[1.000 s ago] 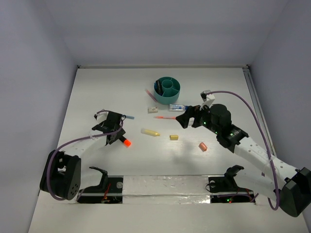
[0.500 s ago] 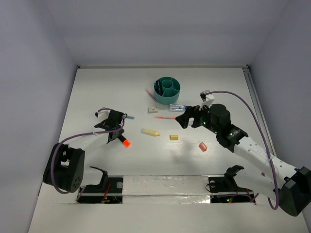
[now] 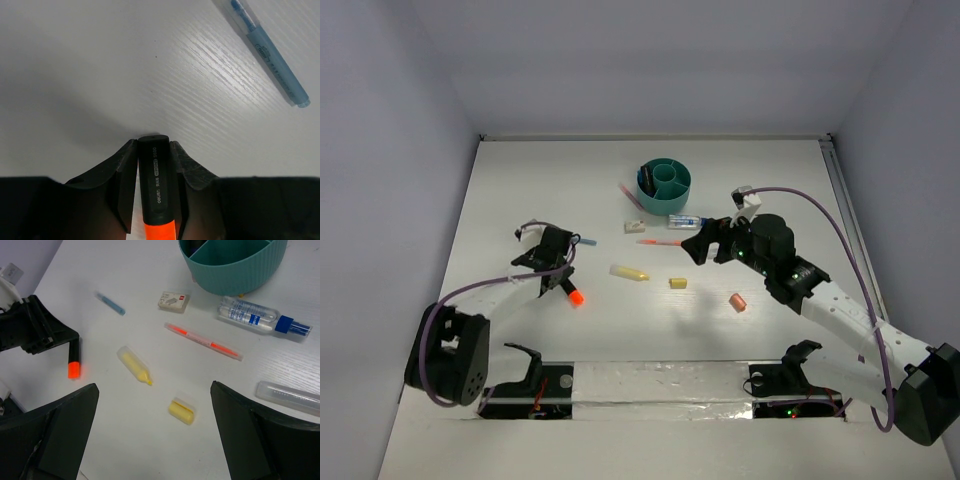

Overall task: Sort the stationery into containers
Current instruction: Pick up the pen from the center of the board.

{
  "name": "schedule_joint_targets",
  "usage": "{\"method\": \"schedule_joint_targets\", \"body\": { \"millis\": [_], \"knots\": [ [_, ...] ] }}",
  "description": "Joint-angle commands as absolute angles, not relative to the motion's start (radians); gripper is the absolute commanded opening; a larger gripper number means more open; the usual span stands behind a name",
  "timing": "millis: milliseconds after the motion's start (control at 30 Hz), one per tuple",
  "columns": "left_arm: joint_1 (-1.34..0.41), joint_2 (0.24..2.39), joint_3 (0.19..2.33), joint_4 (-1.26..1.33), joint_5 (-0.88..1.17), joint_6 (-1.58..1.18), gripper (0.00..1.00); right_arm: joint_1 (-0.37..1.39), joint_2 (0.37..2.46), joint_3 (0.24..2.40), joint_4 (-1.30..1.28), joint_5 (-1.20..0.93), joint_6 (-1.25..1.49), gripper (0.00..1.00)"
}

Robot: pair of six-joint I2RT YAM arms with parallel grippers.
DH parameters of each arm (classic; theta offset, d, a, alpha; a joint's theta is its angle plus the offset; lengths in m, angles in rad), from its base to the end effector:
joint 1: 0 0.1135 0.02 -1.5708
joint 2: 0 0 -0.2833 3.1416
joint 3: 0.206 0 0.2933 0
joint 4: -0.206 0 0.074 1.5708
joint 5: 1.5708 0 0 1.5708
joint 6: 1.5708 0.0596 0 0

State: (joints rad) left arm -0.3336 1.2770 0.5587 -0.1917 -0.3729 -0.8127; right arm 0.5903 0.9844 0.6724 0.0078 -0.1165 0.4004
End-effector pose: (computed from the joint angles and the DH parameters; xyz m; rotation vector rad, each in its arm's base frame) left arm 0.2651 -0.0689 0.1386 -0.7181 2.2878 -0.0658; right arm 0.2304 0.1627 0.2785 -0.2677 1.9316 0.7799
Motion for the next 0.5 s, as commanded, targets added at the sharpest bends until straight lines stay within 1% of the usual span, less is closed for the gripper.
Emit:
{"method": "schedule_joint_targets", "body": {
  "millis": [0, 100, 167, 333, 467],
  "knots": [
    [-0.330, 1.126, 0.621, -0.245, -0.402, -0.770, 0.00, 0.595, 0.985, 0.706, 0.046, -0.114, 0.400, 1.00],
    [-0.330, 1.019, 0.687, -0.232, -0.416, -0.730, 0.00, 0.595, 0.989, 0.706, 0.051, -0.112, 0.402, 1.00],
    [-0.340, 1.006, 0.736, -0.227, -0.448, -0.723, 0.00, 0.595, 0.992, 0.706, 0.052, -0.112, 0.403, 1.00],
    [-0.419, 1.074, 0.873, -0.121, -0.549, -0.713, 0.00, 0.595, 0.985, 0.704, 0.049, -0.098, 0.400, 1.00],
    [-0.547, 1.187, 1.006, -0.016, -0.678, -0.690, 0.00, 0.595, 0.974, 0.698, 0.054, -0.089, 0.400, 1.00]
  ]
}}
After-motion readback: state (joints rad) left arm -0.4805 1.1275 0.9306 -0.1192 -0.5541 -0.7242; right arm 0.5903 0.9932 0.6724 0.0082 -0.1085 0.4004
